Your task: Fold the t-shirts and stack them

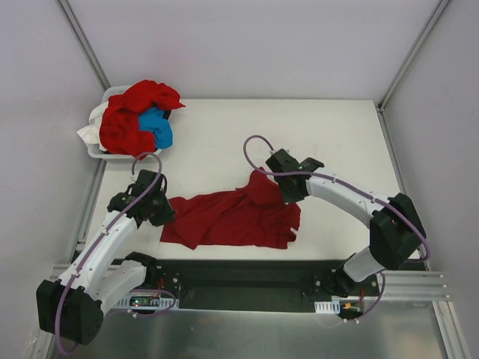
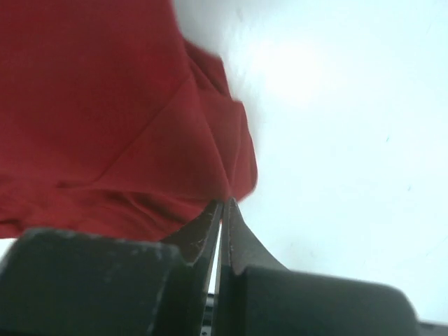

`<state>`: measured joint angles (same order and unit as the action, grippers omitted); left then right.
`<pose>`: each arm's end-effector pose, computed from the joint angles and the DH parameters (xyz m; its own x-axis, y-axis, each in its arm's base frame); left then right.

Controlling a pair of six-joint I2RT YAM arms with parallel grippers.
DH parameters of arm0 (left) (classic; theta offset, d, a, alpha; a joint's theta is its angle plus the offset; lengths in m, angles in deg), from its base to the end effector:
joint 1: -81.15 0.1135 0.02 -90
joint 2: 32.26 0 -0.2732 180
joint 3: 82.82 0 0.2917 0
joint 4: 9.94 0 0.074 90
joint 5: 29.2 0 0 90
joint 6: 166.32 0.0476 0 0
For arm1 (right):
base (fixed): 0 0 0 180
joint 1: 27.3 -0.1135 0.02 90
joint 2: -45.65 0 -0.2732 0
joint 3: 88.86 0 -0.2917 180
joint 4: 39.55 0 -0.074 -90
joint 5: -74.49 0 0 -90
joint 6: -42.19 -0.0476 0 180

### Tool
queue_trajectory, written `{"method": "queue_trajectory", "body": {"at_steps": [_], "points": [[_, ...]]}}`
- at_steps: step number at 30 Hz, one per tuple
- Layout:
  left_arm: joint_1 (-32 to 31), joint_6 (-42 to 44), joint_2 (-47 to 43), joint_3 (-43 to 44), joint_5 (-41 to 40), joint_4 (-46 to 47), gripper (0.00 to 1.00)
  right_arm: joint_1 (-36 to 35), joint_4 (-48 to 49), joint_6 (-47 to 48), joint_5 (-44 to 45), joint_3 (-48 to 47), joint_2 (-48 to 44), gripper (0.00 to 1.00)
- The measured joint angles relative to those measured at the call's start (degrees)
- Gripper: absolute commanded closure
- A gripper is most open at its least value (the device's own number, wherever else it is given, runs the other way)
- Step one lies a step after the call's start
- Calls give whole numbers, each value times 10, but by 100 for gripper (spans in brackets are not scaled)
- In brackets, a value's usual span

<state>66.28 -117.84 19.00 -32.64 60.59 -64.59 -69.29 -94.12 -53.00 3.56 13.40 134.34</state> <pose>0.2022 -0.0535 0.2206 -0.7668 -0.4822 -0.4236 -0.3388 0.8646 -0.3710 0.2701 0.2222 0.2229 -0.7218 -0.5346 -0.4396 -0.4683 0.8449 -0.2586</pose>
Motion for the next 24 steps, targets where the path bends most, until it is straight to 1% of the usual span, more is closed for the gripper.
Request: {"method": "queue_trajectory", "body": {"at_steps": [1,2,3,4,5,7,8,9,11,13,14,16,17,19,20,24], "points": [[0,4,2,0,4,0,100,2,-6,-5,0,14,-3,99],[0,9,5,0,10,0,100,3,-13,-10,-2,31,-2,96],[0,14,10,0,17,0,100,4,-22,-15,-5,46,4,86],[0,19,17,0,24,0,100,5,-33,-20,-7,55,14,74],[0,23,25,0,31,0,100,5,-46,-25,-11,58,25,41],[0,28,40,0,42,0,100,7,-74,-30,-20,47,43,18],[0,32,48,0,45,0,100,7,-96,-29,-25,27,50,0],[0,35,56,0,49,0,100,8,-123,-26,-31,-11,57,0],[0,38,66,0,57,0,100,9,-154,-15,-41,-116,71,0],[0,41,74,0,62,1,100,7,-182,-2,-46,-257,97,0],[0,44,77,0,63,1,100,2,-186,6,-43,-350,118,0],[0,47,79,0,65,3,100,-15,-184,17,-38,-491,155,4],[0,48,79,0,67,4,100,-24,-180,21,-35,-528,167,9],[0,49,78,0,71,5,100,-49,-186,27,-33,-582,196,12],[0,49,78,0,73,5,100,-65,-188,28,-32,-590,214,17],[0,50,74,0,73,6,100,-100,-195,23,-33,-578,296,24]]}}
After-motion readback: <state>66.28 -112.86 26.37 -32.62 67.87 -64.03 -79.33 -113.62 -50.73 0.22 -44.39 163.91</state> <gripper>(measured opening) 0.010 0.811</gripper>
